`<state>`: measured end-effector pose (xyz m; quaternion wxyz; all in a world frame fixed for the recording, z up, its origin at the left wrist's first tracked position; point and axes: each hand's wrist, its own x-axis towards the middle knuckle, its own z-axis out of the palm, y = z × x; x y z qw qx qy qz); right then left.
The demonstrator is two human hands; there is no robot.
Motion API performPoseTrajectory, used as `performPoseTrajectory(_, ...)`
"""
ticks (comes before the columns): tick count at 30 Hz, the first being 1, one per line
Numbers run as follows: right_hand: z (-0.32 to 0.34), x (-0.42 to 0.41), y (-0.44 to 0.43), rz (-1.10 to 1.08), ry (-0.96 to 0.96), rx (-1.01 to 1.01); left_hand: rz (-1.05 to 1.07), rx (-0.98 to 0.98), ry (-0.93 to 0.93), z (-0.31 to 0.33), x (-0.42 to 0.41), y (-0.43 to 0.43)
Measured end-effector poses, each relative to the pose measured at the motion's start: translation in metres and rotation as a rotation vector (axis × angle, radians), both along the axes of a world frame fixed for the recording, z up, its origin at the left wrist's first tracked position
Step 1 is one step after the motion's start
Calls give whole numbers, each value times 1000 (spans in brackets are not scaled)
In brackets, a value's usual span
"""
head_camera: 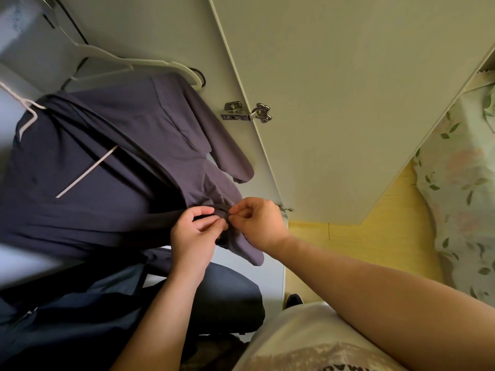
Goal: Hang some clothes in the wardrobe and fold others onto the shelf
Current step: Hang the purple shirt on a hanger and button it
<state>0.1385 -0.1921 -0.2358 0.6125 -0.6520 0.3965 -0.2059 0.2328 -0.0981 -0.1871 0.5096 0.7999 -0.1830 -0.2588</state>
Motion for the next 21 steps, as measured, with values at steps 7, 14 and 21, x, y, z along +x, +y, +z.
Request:
performPoseTrajectory(7, 0, 1, 2, 13, 12, -26, 128, -41, 48, -2, 0, -2)
performPoseTrajectory(14, 0, 0, 7, 81, -5, -68, 170, -5, 95, -2, 8, -3)
performPoseTrajectory(21, 0, 2, 10, 72, 50, -218, 114, -29, 117, 3, 7, -4)
